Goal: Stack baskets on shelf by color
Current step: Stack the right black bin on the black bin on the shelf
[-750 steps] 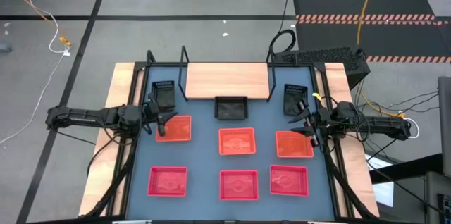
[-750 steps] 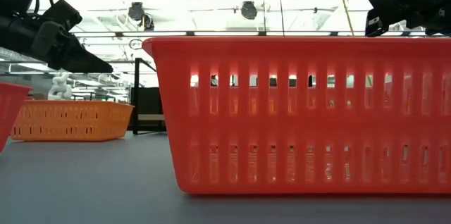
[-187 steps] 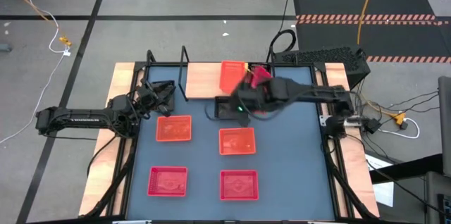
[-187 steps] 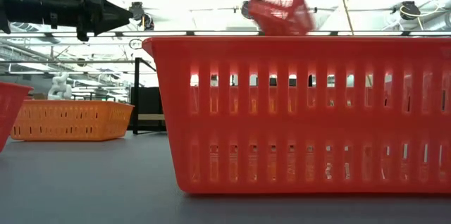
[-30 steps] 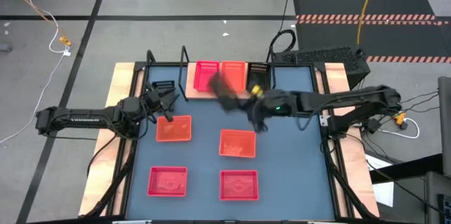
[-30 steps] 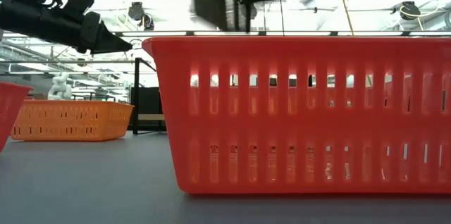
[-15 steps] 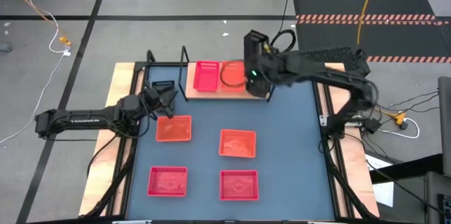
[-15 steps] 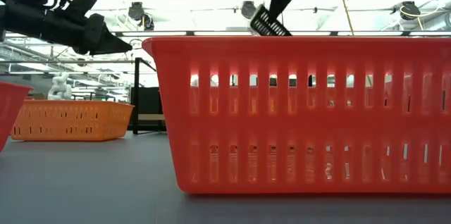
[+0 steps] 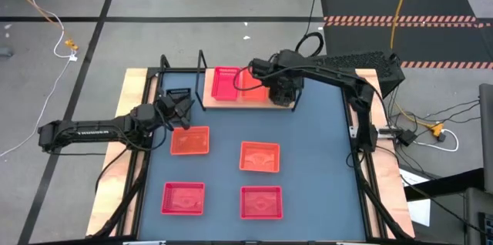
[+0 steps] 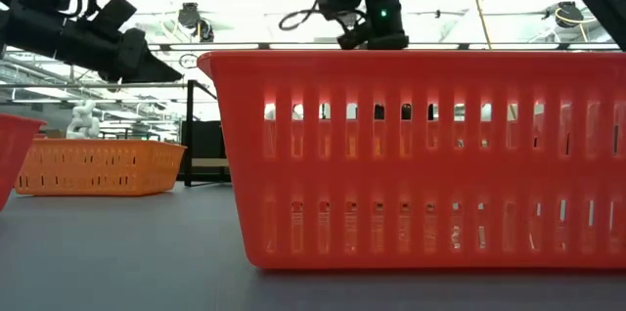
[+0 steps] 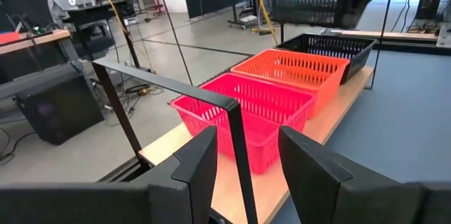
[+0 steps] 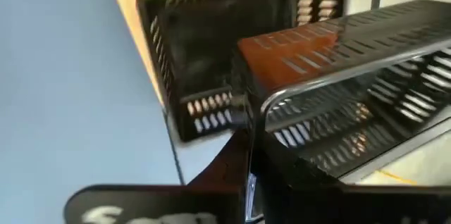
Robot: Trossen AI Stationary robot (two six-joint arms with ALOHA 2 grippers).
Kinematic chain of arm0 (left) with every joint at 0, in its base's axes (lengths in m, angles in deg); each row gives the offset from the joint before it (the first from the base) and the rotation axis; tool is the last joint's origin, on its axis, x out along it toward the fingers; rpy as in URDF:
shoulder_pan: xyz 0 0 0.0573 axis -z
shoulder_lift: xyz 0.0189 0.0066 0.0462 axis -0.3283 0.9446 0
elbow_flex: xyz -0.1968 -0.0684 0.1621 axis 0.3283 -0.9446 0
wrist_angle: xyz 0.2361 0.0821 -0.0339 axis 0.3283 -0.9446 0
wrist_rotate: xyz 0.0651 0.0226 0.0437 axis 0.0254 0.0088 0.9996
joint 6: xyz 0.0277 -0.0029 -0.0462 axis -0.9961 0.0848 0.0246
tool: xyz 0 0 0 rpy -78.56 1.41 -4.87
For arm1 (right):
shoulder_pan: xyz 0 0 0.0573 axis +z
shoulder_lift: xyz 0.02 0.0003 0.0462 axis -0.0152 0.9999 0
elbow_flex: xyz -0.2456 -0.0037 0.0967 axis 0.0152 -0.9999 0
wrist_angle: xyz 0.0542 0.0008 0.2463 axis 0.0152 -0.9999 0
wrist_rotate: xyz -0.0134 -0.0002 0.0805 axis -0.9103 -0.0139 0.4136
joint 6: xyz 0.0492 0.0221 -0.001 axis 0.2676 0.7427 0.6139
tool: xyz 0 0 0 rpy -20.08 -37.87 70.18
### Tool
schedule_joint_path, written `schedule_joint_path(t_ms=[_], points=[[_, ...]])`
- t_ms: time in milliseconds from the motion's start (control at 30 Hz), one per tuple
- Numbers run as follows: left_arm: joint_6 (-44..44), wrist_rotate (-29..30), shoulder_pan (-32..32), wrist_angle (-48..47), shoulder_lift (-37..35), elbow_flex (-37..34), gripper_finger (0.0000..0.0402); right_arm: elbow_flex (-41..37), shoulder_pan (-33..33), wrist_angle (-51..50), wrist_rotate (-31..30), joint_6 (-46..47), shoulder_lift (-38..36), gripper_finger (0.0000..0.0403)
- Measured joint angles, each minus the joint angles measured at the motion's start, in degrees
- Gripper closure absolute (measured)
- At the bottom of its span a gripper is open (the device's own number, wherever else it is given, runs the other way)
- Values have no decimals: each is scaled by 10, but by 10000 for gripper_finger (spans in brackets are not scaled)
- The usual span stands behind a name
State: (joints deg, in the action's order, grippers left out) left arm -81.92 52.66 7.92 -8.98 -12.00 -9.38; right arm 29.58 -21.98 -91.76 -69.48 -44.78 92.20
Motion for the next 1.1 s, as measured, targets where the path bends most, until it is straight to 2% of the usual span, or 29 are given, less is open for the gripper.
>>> schedule_joint_path(t_ms=[200, 567, 800, 933, 1100], points=[[-4, 0, 0, -3, 0, 0, 250, 0, -2, 4, 73, -4, -1, 399], [-6, 0, 0, 3, 0, 0, 250, 0, -2, 42, 72, -19, -1, 399], [-7, 0, 0, 3, 0, 0, 250, -3, 0, 52, 72, 10, -1, 399], [-8, 0, 0, 4, 0, 0, 250, -31, 0, 54, 96, 24, -1, 399], [-8, 0, 0, 4, 0, 0, 250, -78, 0, 66, 95, 27, -1, 393]])
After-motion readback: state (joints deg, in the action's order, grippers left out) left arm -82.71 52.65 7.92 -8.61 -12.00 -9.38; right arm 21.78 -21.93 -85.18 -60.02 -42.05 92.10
